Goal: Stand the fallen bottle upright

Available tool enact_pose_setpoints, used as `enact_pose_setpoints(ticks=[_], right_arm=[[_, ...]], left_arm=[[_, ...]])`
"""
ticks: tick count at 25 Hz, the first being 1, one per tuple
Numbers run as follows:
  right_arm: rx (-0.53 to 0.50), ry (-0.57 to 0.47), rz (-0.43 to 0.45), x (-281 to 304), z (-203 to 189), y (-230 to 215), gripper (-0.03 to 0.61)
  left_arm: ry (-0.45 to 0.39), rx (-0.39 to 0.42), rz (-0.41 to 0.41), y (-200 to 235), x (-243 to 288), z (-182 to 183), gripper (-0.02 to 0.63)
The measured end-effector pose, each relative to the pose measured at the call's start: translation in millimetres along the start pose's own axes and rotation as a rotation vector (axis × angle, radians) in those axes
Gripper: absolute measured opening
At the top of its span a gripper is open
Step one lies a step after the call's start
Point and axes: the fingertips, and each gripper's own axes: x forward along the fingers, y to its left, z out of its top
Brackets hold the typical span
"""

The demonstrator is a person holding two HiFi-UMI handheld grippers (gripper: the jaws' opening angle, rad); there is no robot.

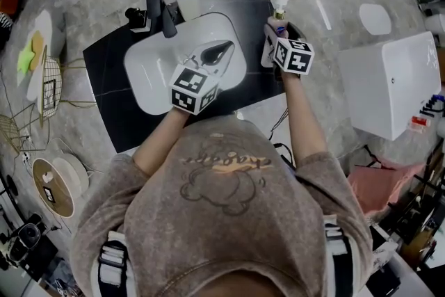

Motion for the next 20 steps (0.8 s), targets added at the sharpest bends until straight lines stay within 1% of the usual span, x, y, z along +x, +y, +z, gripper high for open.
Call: enact_pose_setpoints(ticks=[10, 20], right_arm=[[-0.036, -0.091, 0.008, -32.4, -2.0, 5.6, 0.298], [-0.058, -0.129, 0.011, -66.4, -11.3, 7.6, 0.298]], left_arm=[[0.012, 0.015, -0.020, -10.5, 2.6, -3.4, 0.018], [0.014, 0.028, -0.038, -25.6, 3.3, -3.4, 0.018]])
